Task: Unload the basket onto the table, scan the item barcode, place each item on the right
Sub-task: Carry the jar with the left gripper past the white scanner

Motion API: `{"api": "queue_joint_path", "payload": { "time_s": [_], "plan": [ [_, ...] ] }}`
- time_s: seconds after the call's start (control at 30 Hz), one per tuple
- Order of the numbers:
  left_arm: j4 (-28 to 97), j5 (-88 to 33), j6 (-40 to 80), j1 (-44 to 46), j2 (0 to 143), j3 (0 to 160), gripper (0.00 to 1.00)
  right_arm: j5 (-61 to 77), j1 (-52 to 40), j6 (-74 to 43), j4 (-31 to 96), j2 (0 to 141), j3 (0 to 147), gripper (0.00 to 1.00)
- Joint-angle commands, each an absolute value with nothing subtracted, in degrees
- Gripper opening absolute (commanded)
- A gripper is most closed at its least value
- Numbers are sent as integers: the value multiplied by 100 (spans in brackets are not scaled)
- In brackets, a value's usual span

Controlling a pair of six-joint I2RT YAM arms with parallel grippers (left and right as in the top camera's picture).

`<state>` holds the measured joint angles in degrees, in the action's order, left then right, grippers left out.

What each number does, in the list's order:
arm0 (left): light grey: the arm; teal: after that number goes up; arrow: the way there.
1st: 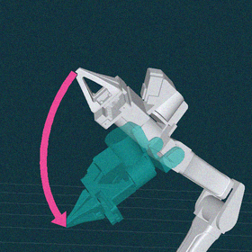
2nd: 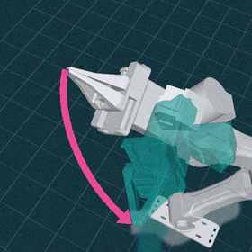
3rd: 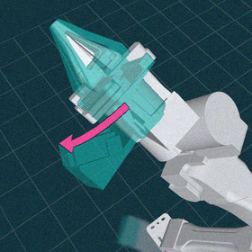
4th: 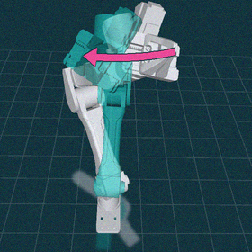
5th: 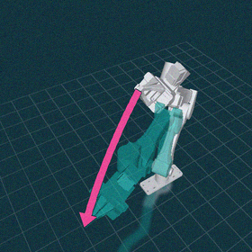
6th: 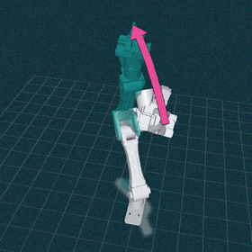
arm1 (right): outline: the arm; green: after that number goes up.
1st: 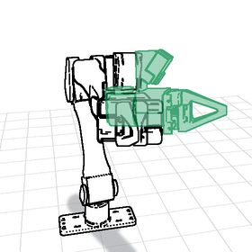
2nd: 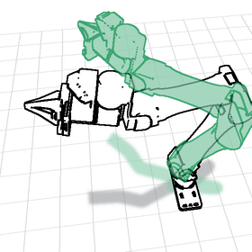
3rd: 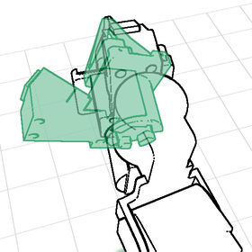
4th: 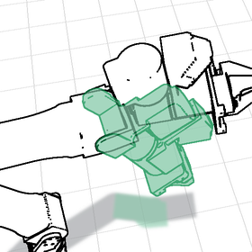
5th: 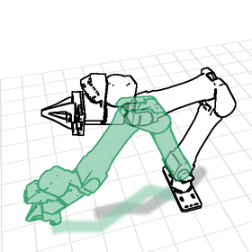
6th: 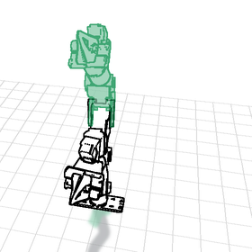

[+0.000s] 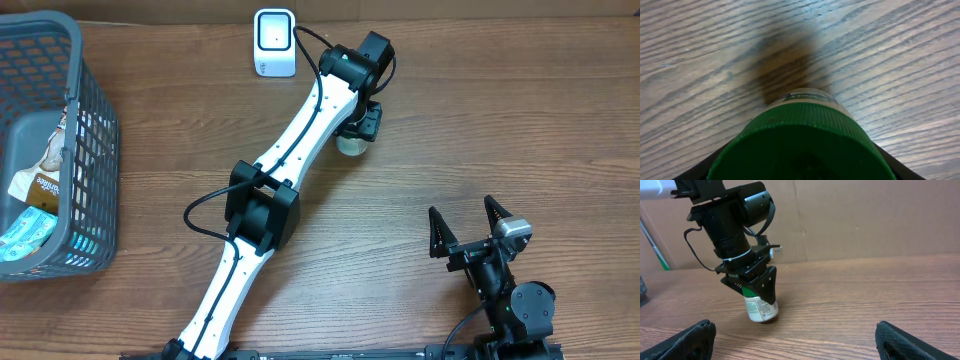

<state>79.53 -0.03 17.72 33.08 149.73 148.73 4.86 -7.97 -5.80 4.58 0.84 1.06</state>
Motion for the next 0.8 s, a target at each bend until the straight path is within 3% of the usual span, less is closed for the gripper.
{"api": "queue_joint_path", "payload": {
  "time_s": [0.0,0.63,0.77],
  "plan": [
    [7953,-198,1868,3522,15069,14829,34,436,-819,-578,432,16,45,100],
    [7946,285,1942,4397,15069,14746,36,436,-819,-580,432,16,45,100],
    [7946,294,1935,4394,15069,14746,40,436,-819,-580,432,16,45,100]
  ]
}}
